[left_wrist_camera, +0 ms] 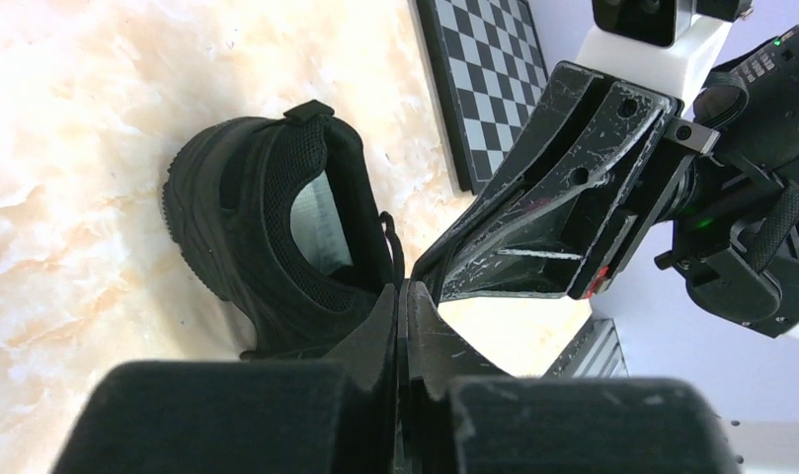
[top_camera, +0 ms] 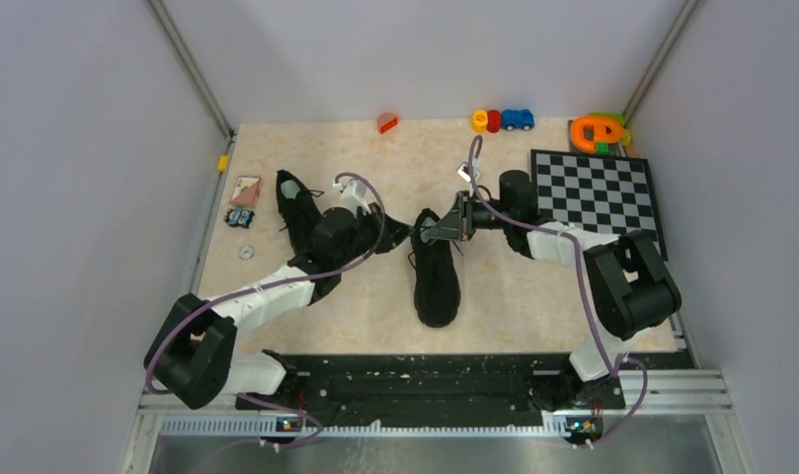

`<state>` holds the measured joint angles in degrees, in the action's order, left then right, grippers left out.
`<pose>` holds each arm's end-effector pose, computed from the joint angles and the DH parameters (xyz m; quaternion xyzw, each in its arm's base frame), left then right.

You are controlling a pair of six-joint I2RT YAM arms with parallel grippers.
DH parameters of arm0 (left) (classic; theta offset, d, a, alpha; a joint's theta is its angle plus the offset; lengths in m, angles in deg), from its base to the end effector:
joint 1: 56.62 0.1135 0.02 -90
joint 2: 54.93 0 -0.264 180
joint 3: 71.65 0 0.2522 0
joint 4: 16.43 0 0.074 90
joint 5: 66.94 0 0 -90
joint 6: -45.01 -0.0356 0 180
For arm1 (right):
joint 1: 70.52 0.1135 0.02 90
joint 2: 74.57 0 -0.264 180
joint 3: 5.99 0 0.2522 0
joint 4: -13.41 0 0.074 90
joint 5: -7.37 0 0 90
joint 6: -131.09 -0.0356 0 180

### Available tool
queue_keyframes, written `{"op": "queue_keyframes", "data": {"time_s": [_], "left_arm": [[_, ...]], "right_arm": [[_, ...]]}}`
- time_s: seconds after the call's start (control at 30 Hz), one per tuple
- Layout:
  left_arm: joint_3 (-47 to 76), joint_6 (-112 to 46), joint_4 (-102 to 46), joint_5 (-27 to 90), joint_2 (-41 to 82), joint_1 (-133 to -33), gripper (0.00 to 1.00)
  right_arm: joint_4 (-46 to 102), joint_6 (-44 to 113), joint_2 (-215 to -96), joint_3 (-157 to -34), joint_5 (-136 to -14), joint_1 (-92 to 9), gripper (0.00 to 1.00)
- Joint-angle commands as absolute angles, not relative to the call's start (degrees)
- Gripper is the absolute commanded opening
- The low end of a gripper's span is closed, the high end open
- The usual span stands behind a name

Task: Tie the shoes
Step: Wrap the shoelace around the shoelace.

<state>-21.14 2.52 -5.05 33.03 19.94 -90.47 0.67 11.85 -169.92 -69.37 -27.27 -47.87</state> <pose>0.2350 -0.1650 0.2398 -0.0390 0.7804 -0.4559 0.4261 0.3095 0.1609 0.2118 -0.2271 0.7362 0.5649 0.2954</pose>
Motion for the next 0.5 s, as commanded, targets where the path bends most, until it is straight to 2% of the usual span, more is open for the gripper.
{"op": "queue_keyframes", "data": {"time_s": [0.0,0.47], "left_arm": [[-17.46,2.45,-7.49,35.14,20.36,-90.14,0.0],[-17.1,1.16,-10.42,38.8,20.27,-89.76,0.0]], "right_arm": [[-0.35,12.08,-169.35,-71.87,-26.42,-48.29,0.0],[0.45,11.21,-169.37,-72.28,-27.23,-48.29,0.0]]}}
